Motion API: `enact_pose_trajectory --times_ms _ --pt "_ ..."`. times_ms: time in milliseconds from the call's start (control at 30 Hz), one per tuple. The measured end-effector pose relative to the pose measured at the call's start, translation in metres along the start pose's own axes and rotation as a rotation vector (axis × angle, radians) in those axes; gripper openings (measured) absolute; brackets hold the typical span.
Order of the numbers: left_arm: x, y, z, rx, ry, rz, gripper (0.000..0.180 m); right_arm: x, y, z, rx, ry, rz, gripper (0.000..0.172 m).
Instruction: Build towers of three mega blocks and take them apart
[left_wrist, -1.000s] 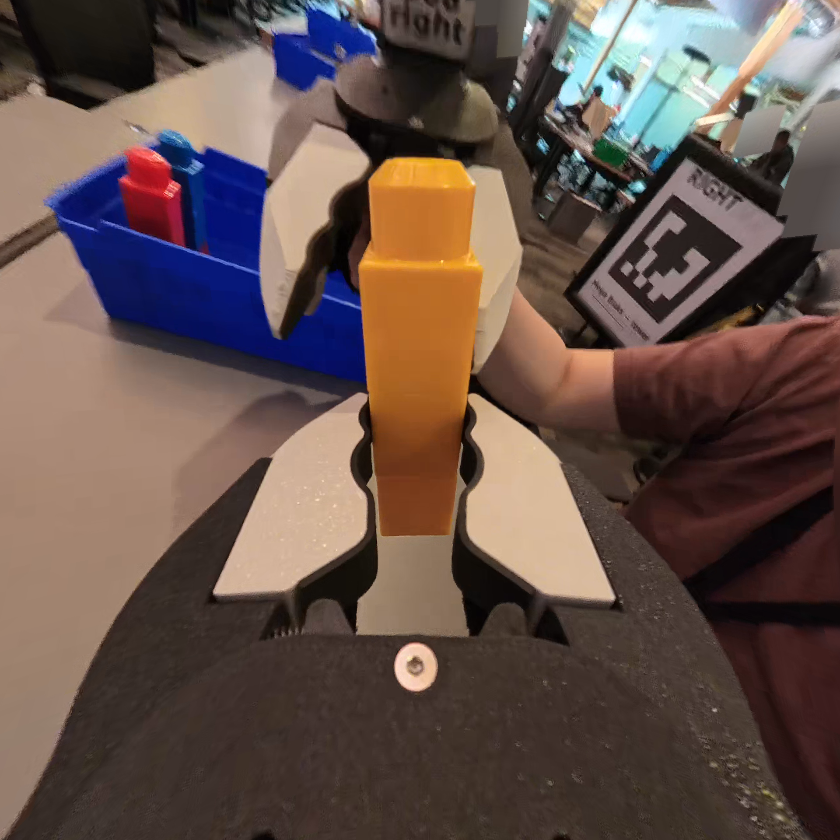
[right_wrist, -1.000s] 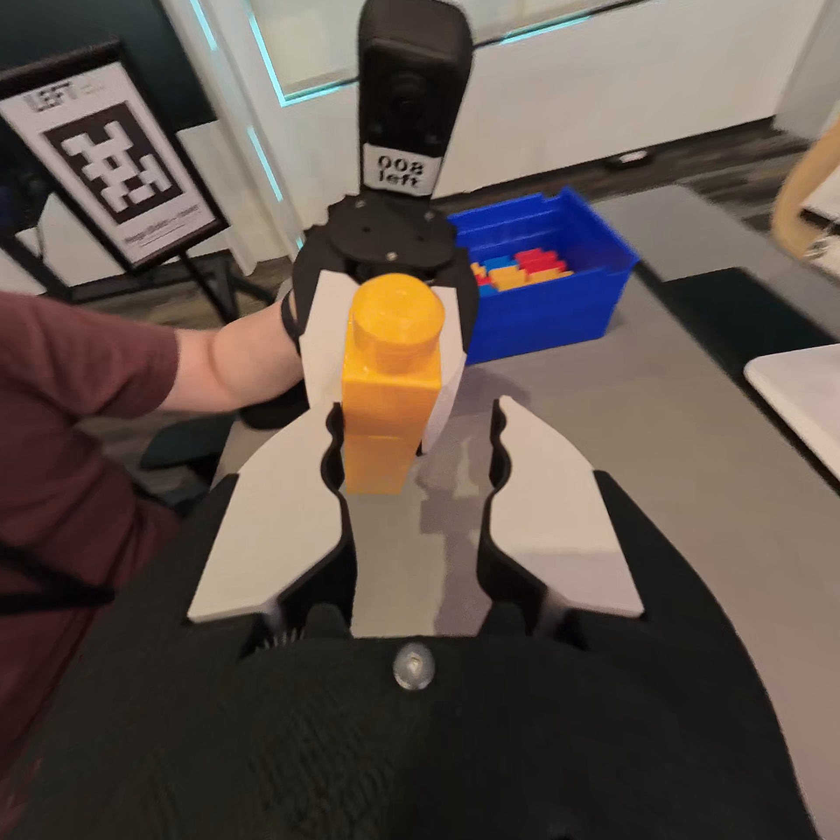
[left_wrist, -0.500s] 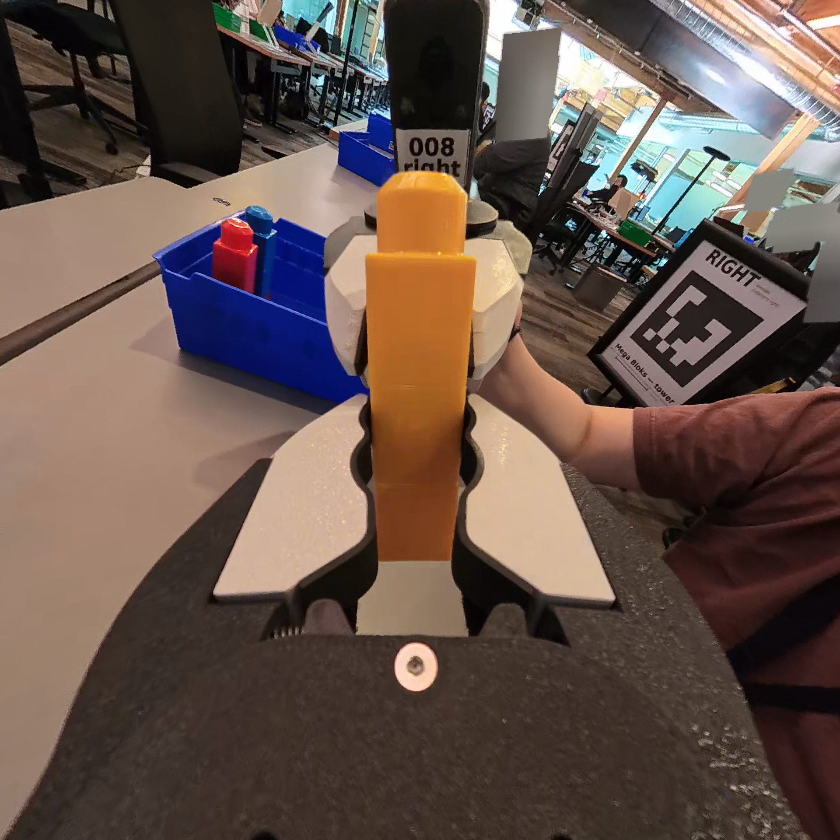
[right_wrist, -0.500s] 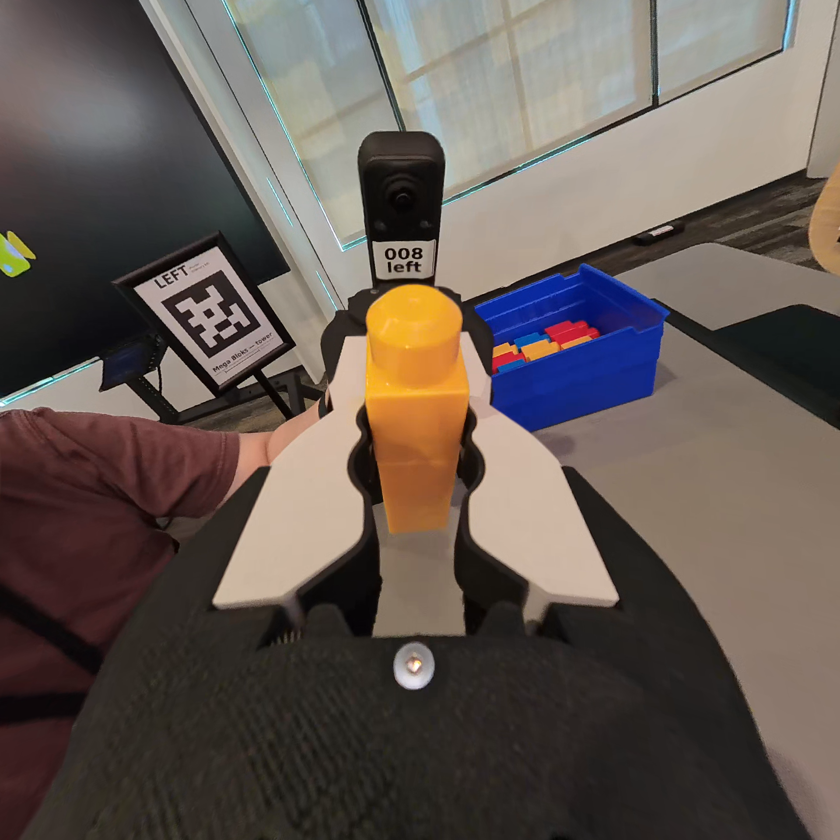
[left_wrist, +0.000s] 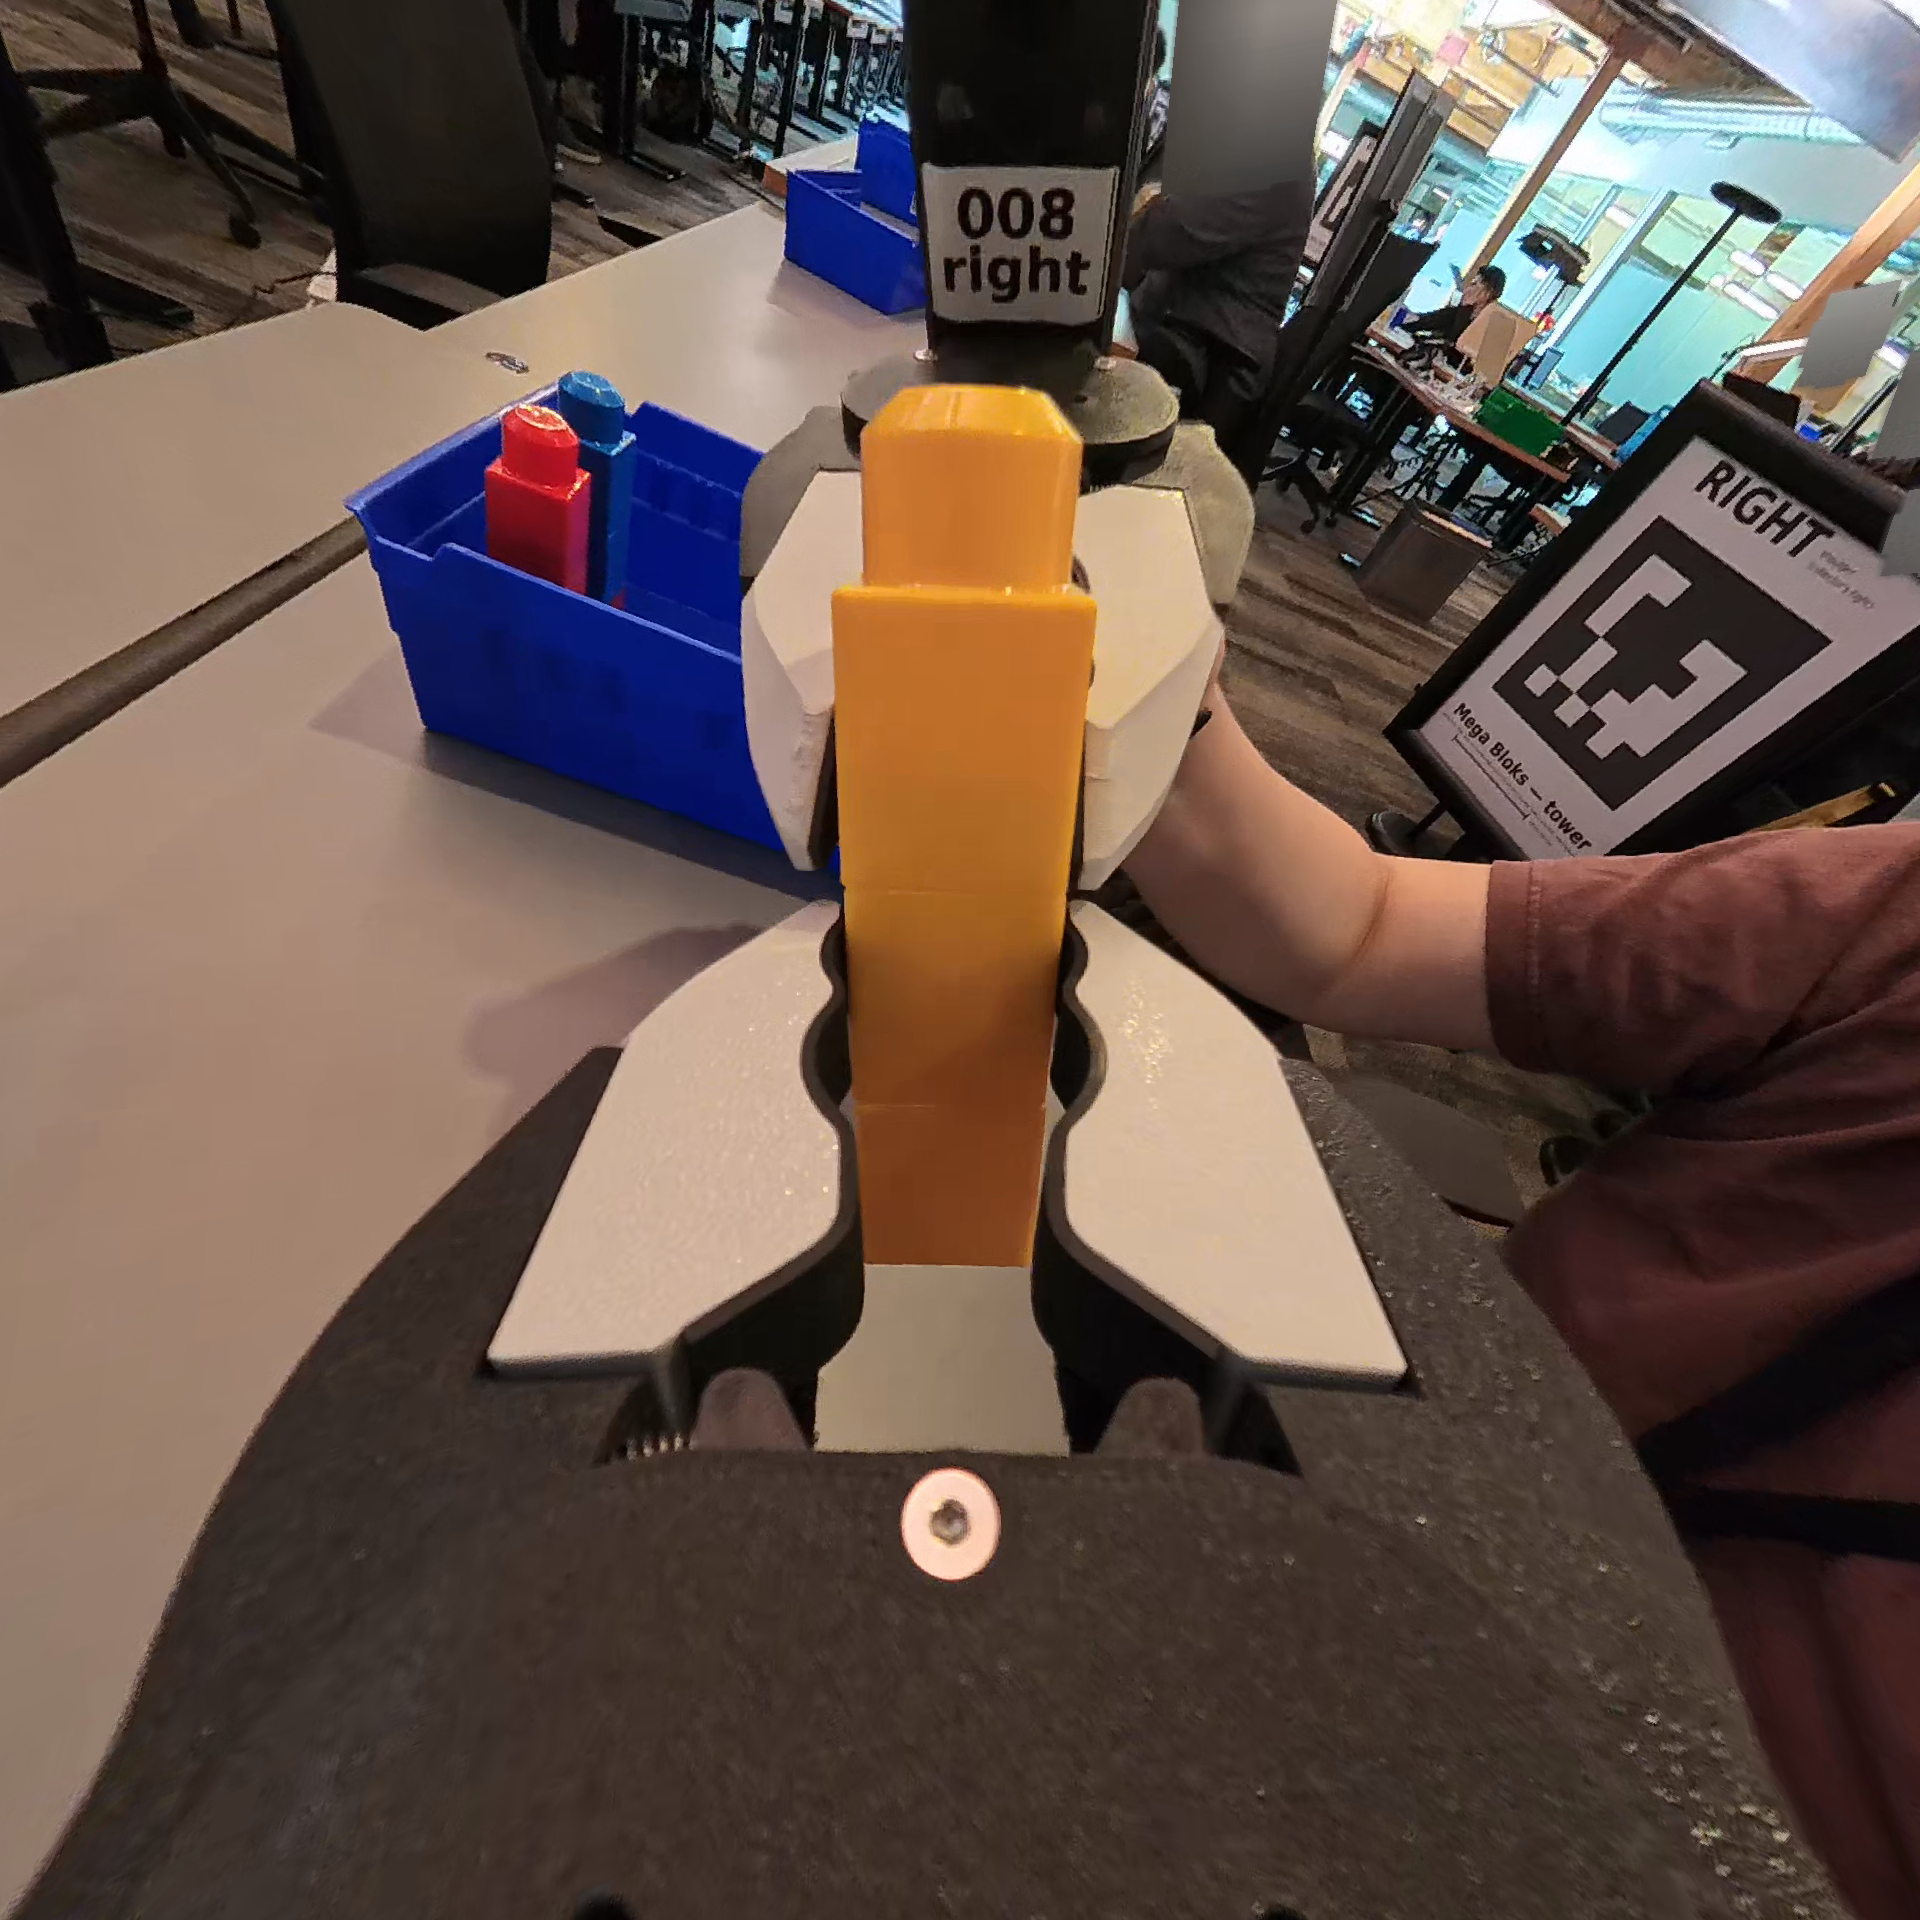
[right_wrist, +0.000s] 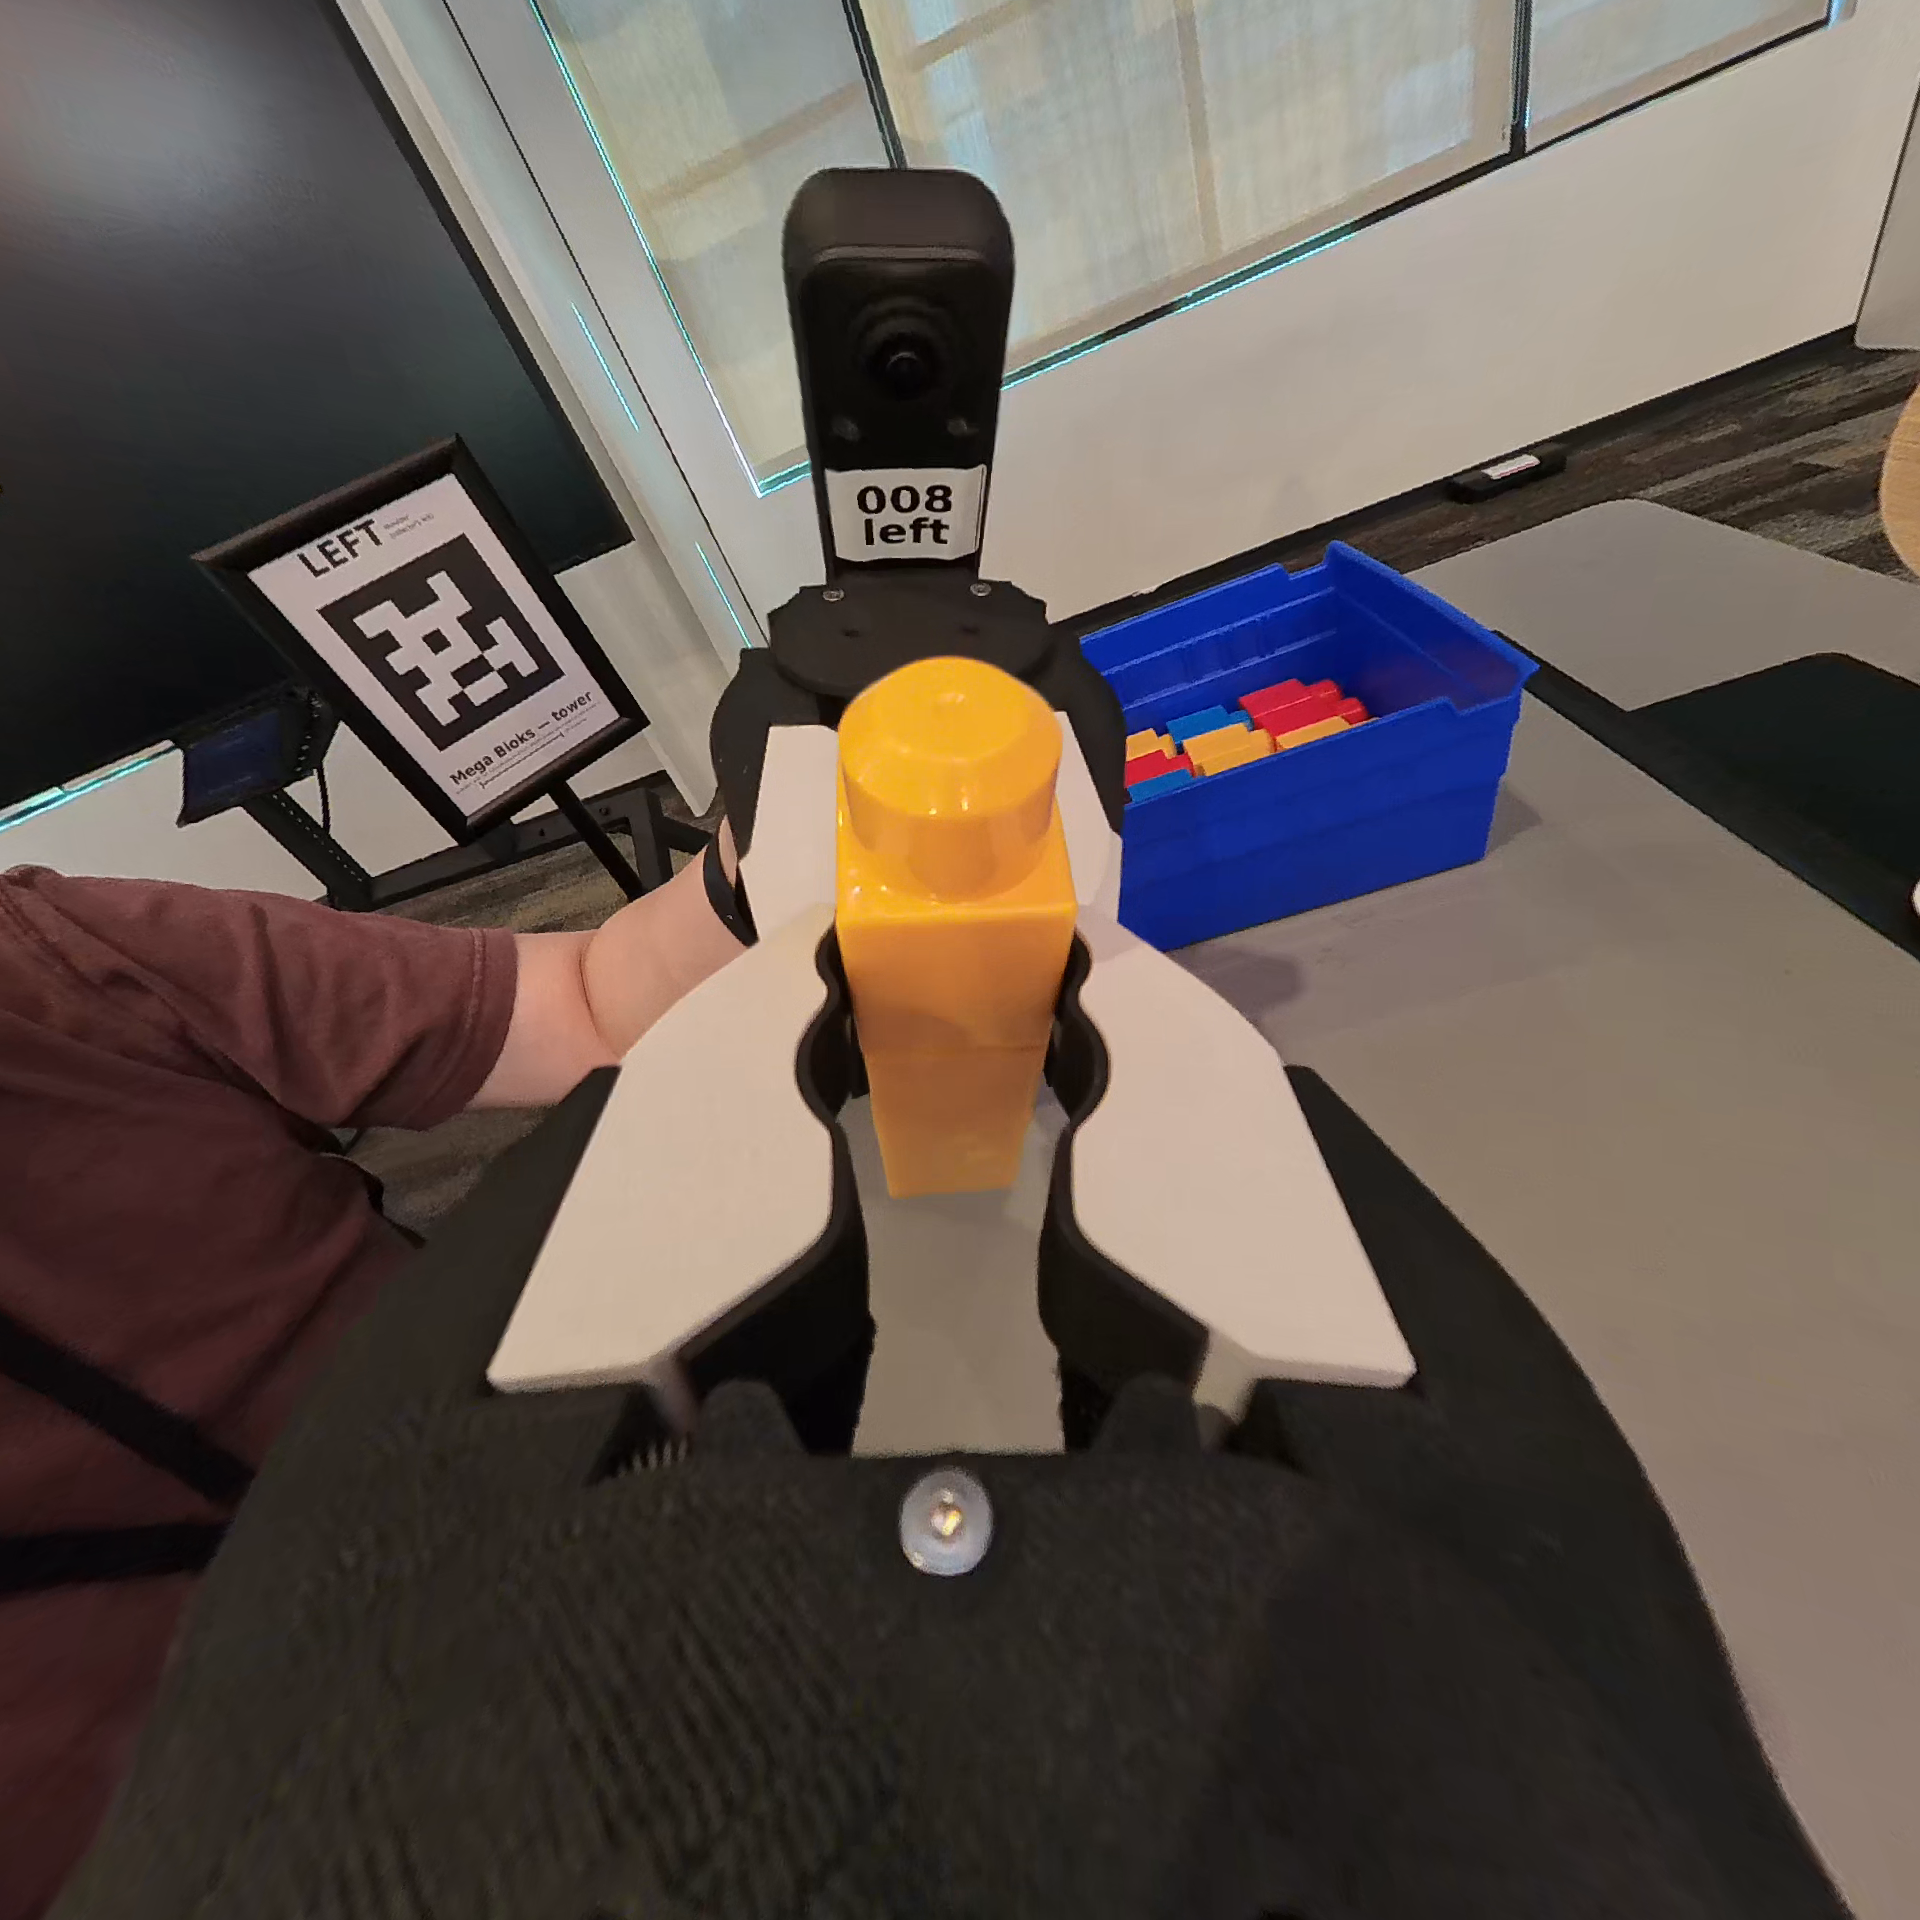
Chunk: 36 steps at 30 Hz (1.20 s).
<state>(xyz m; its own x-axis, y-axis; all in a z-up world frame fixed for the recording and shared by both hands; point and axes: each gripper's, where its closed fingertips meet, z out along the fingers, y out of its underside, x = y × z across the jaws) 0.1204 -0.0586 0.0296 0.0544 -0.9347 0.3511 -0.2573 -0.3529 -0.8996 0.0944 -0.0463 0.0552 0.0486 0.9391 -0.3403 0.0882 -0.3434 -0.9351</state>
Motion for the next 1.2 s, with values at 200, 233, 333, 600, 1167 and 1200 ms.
enact_pose_trajectory --times_ms 200,233,333,600,1167,1200 --pt "-0.001 0.001 0.002 0.004 0.013 0.001 0.036 0.002 0.0 -0.001 -0.01 0.014 -0.025 0.037" --pt "-0.001 0.0 0.003 0.019 0.02 -0.003 0.036 0.002 -0.002 -0.001 0.001 0.018 -0.028 0.037" --pt "-0.004 -0.001 0.004 0.045 0.036 -0.045 0.039 0.006 0.002 -0.002 -0.027 0.048 -0.042 0.037" --pt "-0.012 -0.023 -0.02 0.165 -0.026 -0.047 0.063 0.05 -0.061 -0.169 0.171 0.702 -0.24 0.037" --pt "-0.004 -0.023 -0.017 0.141 -0.038 0.006 0.055 0.198 0.074 -0.377 0.192 1.617 0.048 0.037" --pt "-0.004 -0.023 -0.017 0.142 -0.04 0.01 0.054 0.199 0.074 -0.377 0.182 1.622 0.032 0.037"
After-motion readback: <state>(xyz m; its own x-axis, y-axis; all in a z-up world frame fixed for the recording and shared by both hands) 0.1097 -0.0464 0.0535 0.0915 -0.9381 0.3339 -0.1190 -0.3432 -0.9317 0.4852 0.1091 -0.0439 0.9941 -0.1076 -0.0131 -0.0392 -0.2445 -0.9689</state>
